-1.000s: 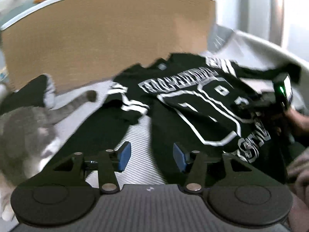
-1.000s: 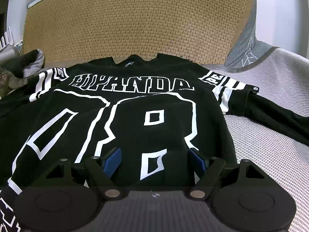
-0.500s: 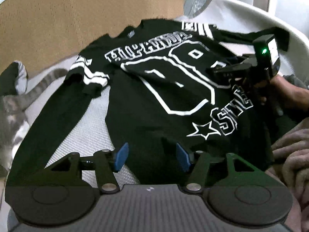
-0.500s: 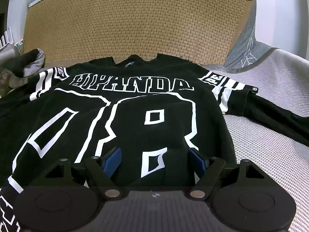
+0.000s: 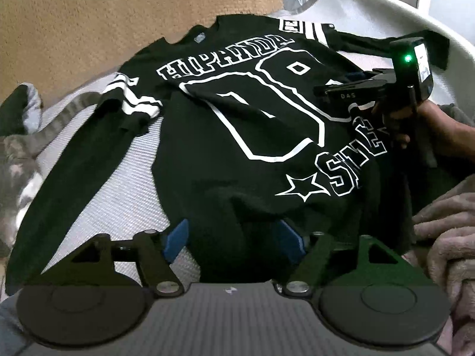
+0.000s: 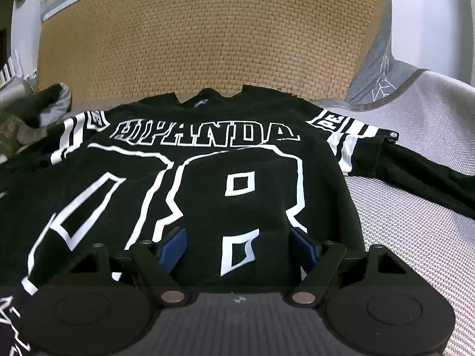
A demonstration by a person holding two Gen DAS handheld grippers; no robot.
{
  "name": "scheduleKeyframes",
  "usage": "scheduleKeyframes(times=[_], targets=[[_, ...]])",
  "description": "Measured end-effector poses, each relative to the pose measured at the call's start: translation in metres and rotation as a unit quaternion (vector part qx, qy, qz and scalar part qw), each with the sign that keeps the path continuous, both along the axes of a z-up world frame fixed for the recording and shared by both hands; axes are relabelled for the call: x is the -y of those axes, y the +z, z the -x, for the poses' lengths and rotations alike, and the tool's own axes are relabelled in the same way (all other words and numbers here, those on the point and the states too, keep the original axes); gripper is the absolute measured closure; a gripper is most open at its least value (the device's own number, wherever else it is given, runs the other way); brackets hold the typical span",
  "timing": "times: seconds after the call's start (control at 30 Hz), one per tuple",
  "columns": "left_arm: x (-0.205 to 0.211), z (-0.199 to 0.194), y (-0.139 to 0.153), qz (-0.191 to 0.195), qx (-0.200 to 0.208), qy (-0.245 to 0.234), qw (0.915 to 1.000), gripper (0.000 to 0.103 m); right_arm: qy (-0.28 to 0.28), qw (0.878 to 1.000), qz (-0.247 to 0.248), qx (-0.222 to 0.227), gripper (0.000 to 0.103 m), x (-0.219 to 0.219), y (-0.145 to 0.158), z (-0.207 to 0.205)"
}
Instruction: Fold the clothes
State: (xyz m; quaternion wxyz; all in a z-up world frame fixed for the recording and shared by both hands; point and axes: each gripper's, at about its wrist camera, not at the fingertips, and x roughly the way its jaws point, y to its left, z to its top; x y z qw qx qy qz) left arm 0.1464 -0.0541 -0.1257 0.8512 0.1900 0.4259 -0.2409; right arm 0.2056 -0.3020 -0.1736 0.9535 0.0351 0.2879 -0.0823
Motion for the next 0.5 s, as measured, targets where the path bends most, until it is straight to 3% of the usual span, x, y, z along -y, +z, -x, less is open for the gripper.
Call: scheduleKeyframes(times=[0.2, 0.27, 0.5], targets=[[-0.003, 0.015, 0.002, -0.017, 0.002, 0.020, 0.9997, 0.029, 0.001, 1.000, -0.020, 0.003, 0.024, 0.001, 0.005, 0.000], [-0.002, 0.020, 0.001, -0.015, -0.004, 0.012, 0.9998, 0.029, 0.003, 1.000, -0.017, 0.002, 0.024, 0.000, 0.005, 0.000], [0.009, 0.023, -0.017, -0.063, -0.018, -0.017, 0.9977, 0.028, 0.009, 1.000, -0.006, 0.000, 0.024, -0.004, 0.005, 0.002]])
